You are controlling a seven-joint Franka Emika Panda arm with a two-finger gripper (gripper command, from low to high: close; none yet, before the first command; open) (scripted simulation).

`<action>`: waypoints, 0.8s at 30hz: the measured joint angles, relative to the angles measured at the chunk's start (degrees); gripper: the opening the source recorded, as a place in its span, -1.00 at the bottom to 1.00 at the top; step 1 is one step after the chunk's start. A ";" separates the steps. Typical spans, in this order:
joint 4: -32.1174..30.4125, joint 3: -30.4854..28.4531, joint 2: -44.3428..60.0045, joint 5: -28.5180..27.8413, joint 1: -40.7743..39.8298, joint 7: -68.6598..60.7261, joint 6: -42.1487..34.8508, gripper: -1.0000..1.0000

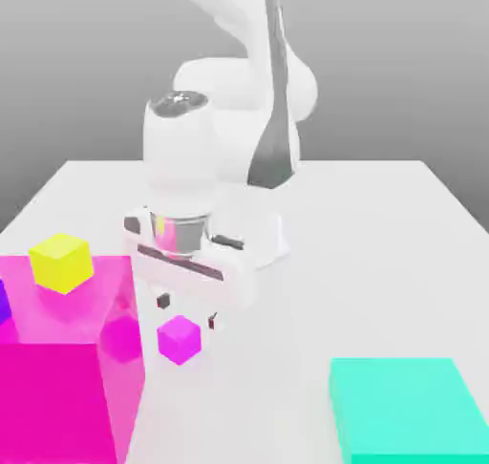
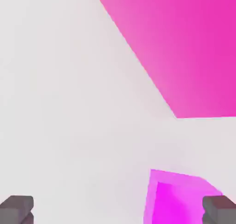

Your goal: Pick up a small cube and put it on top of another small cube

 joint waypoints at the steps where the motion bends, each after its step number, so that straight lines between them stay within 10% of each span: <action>1: -0.09 -0.15 1.63 0.19 -0.31 0.15 1.38 0.00; 8: 2.11 3.41 15.70 2.49 -3.43 -1.24 12.91 0.00; 9: 2.35 3.69 17.04 2.50 -3.72 -1.25 14.01 -1.00; 24: -0.44 2.57 1.78 0.35 -3.17 0.34 1.59 -1.00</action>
